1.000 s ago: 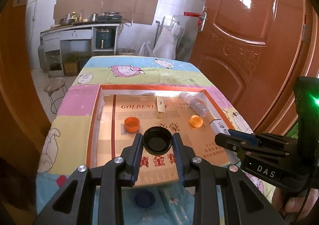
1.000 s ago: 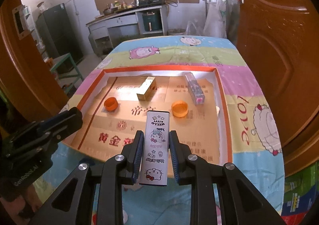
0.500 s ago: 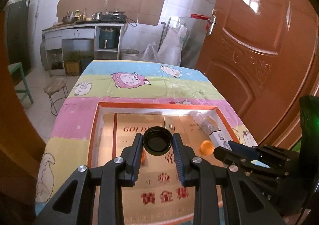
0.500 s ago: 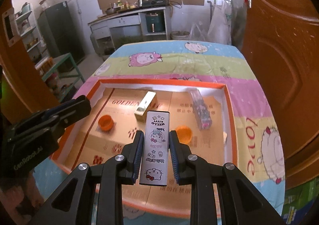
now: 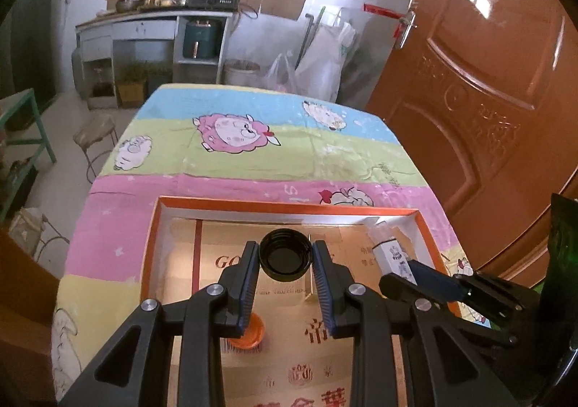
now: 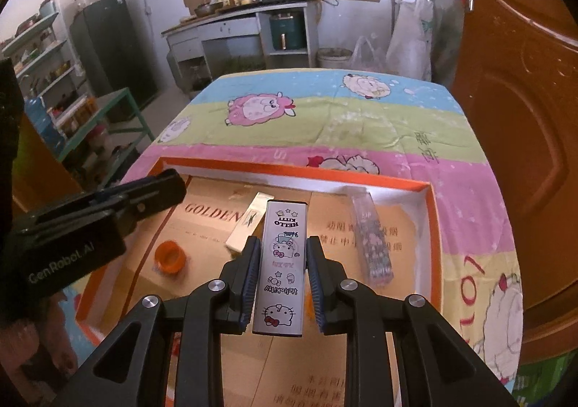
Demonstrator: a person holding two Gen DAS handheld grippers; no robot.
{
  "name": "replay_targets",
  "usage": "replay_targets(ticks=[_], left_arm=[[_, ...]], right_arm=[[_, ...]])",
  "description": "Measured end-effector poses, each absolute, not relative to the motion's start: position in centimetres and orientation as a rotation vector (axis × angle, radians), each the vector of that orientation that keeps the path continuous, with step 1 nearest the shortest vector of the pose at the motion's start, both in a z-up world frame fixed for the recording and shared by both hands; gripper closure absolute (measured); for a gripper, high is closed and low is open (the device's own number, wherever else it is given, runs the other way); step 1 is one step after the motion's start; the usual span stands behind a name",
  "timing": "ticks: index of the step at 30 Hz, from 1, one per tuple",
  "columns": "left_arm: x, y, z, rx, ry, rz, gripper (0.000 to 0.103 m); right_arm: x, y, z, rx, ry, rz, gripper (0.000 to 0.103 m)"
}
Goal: Organize rigid objects
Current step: 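Carry the black cap in the left tool into the box while the right tool carries the Hello Kitty box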
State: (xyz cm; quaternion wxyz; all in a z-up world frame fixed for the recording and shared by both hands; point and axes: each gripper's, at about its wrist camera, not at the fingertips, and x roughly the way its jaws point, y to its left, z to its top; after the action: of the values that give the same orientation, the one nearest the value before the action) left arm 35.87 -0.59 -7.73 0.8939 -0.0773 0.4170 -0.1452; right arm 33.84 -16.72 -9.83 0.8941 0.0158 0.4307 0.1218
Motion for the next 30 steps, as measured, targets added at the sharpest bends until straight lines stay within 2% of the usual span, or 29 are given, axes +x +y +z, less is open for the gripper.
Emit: replay_targets(ticks=[12,30], left_arm=[[39.3,-1.4,-10.4,-0.147,0.975,-0.272,0.073],[40.6,-1.4,-11.8,-0.120,1.007,-0.237,0.073]], right_arm=[[38.1,-16.6,-11.6,0.017,0.946,0.250,0.077],[39.4,-15.9,-13.3,-0.010,0.999,0.232,0.076]])
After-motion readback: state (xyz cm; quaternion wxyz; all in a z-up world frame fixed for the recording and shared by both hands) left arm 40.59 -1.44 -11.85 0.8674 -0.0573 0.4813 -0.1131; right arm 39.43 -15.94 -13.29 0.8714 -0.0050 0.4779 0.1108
